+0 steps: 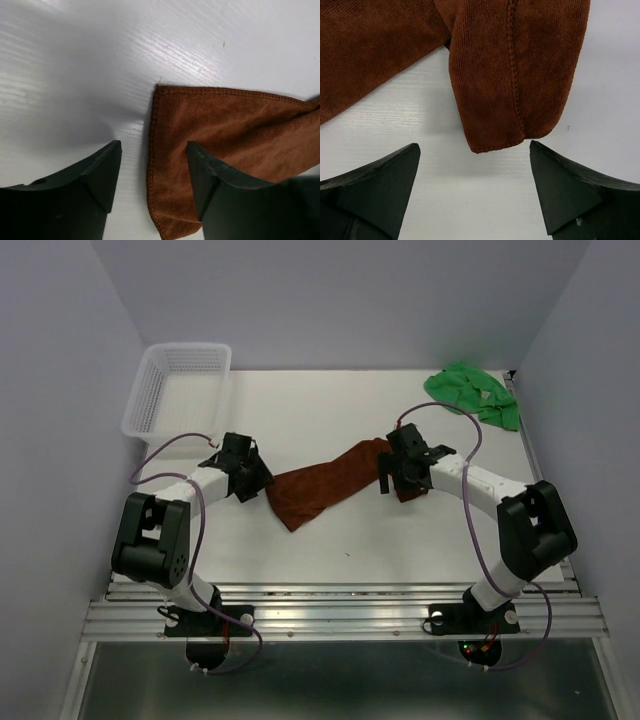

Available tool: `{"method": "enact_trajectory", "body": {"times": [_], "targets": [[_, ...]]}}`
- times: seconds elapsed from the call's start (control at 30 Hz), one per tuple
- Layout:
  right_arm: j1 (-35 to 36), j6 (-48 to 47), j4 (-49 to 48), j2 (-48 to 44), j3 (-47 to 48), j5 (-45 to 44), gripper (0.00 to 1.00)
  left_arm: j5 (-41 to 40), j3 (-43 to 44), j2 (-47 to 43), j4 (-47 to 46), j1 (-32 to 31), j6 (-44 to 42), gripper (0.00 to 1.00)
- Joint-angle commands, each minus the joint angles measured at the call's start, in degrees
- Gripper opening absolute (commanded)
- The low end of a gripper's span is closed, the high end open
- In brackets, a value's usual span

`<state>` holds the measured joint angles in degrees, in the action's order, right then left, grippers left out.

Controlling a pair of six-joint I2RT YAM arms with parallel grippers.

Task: Roll the towels
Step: Flatten the towel

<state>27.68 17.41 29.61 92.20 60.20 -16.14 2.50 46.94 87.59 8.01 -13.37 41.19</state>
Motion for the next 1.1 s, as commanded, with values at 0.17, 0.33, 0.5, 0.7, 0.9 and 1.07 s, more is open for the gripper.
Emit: {"method": "enact_trajectory", "body": {"times": [0.17,0.33,0.5,0.7,0.9,1.07], "targets": [[-0.2,1.3,-0.9,1.8,2.5,-3.2,0.94,-4.5,5.6,6.7,-2.5,-1.4,-0.8,0.43],[-0.2,1.3,-1.7,3.2,2.3,-3.8,0.89,-4.0,7.1,9.3,-2.6,-1.6,-1.5,0.0],[-0.2,1.5,-3.7,5.2,2.6,-3.6,0.75,-4.9,5.9,7.2,-3.5,-1.8,-1.6,0.0],[-0.2,3.1,-4.2,7.7,3.4,-4.1,0.46,-5.7,5.2,4.1,-4.0,-1.9,-2.3,0.0],[-0.2,3.2,-4.6,6.2,3.1,-5.1,0.29,-6.1,5.0,2.5,-3.6,-1.8,-2.6,0.0],[-0.2,2.7,-4.6,3.2,2.5,-5.7,0.11,-7.2,5.2,0.5,-3.1,-1.9,-3.0,0.0]]}}
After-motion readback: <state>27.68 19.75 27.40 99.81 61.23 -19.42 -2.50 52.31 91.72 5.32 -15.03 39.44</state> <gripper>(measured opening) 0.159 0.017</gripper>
